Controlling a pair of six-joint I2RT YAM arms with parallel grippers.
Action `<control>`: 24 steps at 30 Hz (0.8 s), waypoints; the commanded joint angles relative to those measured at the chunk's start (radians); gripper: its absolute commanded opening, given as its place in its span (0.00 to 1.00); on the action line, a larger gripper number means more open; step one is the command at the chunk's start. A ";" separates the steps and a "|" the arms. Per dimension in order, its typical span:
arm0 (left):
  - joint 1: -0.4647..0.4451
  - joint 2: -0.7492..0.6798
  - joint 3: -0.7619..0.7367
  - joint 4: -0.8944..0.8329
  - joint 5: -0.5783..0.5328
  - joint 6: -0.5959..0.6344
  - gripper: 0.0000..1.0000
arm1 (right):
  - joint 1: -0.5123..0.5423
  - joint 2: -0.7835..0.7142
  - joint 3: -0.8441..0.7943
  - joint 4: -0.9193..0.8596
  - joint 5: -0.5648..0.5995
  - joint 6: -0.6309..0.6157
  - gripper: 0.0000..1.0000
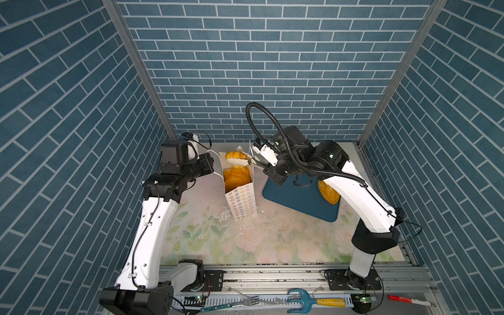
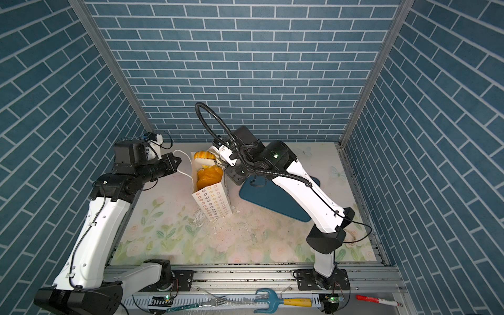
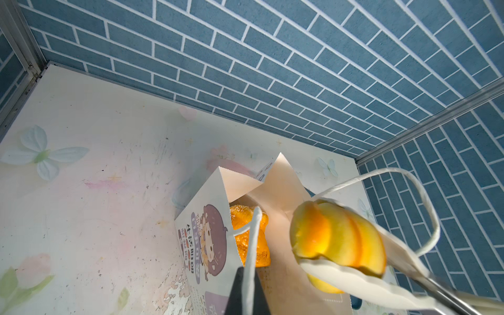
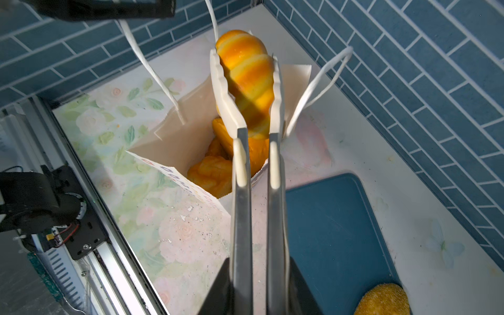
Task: Place the fake bread into the paper bag
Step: 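Carry the striped bun with the tongs over the open bag, then open the tongs to drop the striped bun into the bag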
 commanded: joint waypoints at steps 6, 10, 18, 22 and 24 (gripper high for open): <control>0.004 -0.006 0.006 -0.006 0.005 0.006 0.00 | 0.006 0.115 0.118 -0.071 0.076 -0.041 0.26; 0.003 -0.006 0.008 -0.004 0.013 0.002 0.00 | 0.006 0.152 0.124 -0.051 0.106 -0.041 0.29; 0.002 0.007 0.025 -0.020 -0.001 0.013 0.00 | 0.006 0.176 0.183 -0.009 0.152 -0.029 0.43; 0.002 0.011 0.029 -0.019 -0.001 0.013 0.00 | 0.011 0.138 0.193 0.024 0.133 -0.028 0.43; 0.002 0.011 0.029 -0.014 -0.001 0.013 0.00 | 0.015 0.109 0.193 0.038 0.129 -0.028 0.43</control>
